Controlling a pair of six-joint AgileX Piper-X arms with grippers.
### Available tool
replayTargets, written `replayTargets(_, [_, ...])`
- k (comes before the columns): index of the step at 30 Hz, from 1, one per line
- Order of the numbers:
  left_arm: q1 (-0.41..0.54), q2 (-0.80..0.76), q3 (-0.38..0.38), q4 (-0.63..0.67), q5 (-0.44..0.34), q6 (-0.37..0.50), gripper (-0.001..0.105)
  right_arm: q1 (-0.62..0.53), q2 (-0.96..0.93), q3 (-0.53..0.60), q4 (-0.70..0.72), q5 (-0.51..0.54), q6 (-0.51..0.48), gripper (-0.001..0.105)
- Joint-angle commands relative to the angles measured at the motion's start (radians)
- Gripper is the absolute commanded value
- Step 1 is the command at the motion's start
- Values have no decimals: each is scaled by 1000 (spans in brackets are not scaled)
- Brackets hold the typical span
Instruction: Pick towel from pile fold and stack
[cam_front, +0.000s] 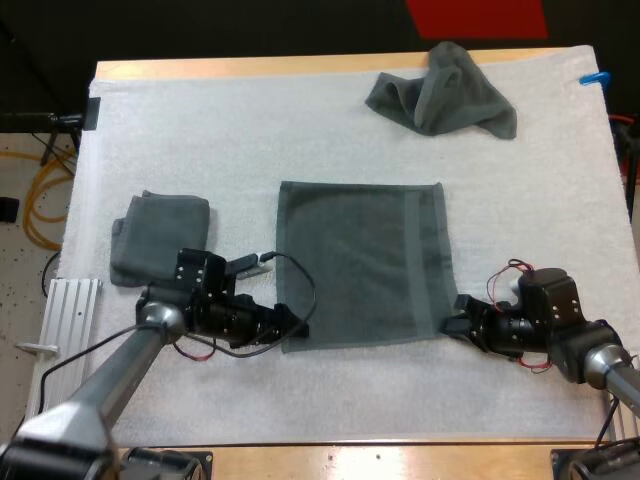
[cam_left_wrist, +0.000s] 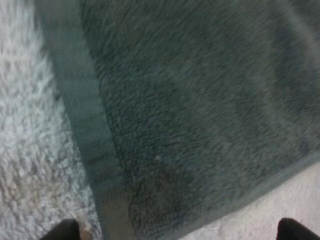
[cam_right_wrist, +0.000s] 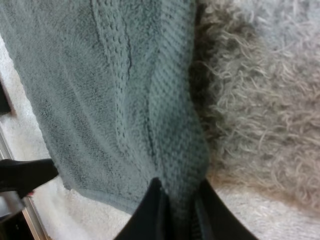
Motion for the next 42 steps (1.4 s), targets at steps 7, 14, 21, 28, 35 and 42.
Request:
replayTargets(7, [-114, 88, 0, -20, 13, 12, 73, -2, -7, 3, 3, 0, -10, 0])
replayTargets(14, [-187, 89, -9, -89, -41, -59, 43, -2, -7, 3, 3, 0, -10, 0])
replayTargets(21, [-187, 89, -9, -85, -136, -44, 0, -2, -7, 3, 3, 0, -14, 0])
replayTargets(28, [-187, -3, -9, 30, -135, 32, 0, 35, -62, 3, 27, -11, -22, 0])
replayTargets(35, [-187, -278, -9, 215, -128, 36, 0, 222, -318, -22, 292, 169, -6, 0])
replayTargets(42, [-175, -319, -9, 128, -150, -9, 0, 284, -439, -43, 345, 467, 123, 0])
